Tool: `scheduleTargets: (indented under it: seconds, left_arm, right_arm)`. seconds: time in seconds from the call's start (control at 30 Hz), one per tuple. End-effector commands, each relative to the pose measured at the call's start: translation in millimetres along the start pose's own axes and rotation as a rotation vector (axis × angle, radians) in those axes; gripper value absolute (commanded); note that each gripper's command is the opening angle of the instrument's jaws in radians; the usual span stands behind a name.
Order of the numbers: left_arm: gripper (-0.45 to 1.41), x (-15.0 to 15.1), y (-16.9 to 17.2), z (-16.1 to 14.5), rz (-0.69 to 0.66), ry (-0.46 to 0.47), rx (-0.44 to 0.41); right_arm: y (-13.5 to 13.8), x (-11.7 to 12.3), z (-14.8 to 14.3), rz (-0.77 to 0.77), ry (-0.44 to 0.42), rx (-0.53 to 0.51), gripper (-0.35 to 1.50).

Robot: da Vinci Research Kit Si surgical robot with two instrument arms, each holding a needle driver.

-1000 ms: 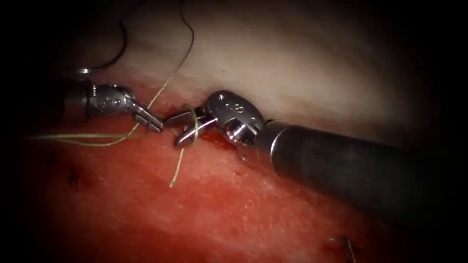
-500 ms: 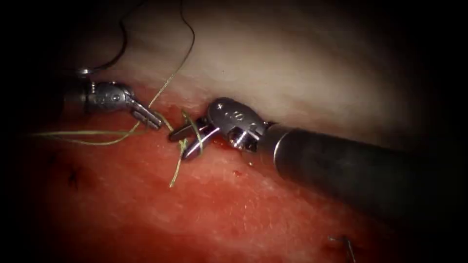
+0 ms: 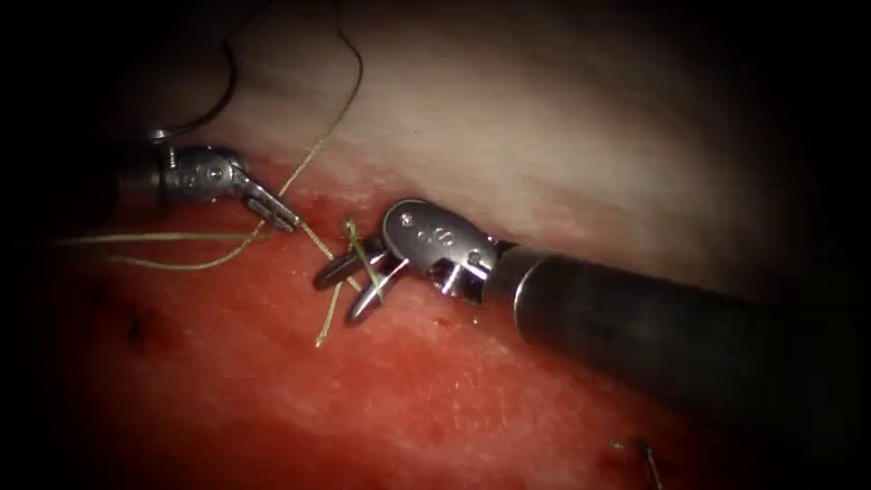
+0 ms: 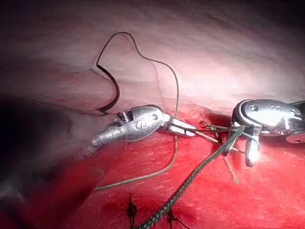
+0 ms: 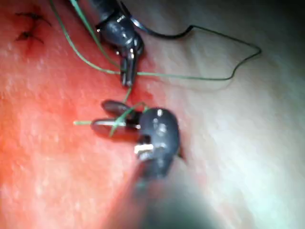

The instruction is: Wound Closure

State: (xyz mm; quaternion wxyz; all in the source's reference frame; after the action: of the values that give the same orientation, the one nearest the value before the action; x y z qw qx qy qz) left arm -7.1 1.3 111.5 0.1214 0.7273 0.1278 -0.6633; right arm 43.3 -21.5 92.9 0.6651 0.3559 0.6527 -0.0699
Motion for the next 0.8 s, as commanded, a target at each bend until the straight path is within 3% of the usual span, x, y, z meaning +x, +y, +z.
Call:
scheduleTargets:
  seconds: [0.03, 0.3, 0.8]
  left_arm:
    - [-0.45, -0.8, -0.2, 0.4, 0.002, 0.0, -0.001]
    - [-0.45, -0.8, -0.2, 0.4, -0.01, 0.0, -0.001]
    - [-0.45, -0.8, 0.4, 0.2, -0.019, 0.0, -0.005]
  right_arm:
    - [0.8, -0.3, 0.6, -0.027, -0.015, 0.005, 0.71]
    - [0.4, -0.7, 1.6, -0.113, -0.099, 0.031, 0.78]
    - [1.7, -1.1, 3.3, -0.205, -0.237, -0.017, 0.83]
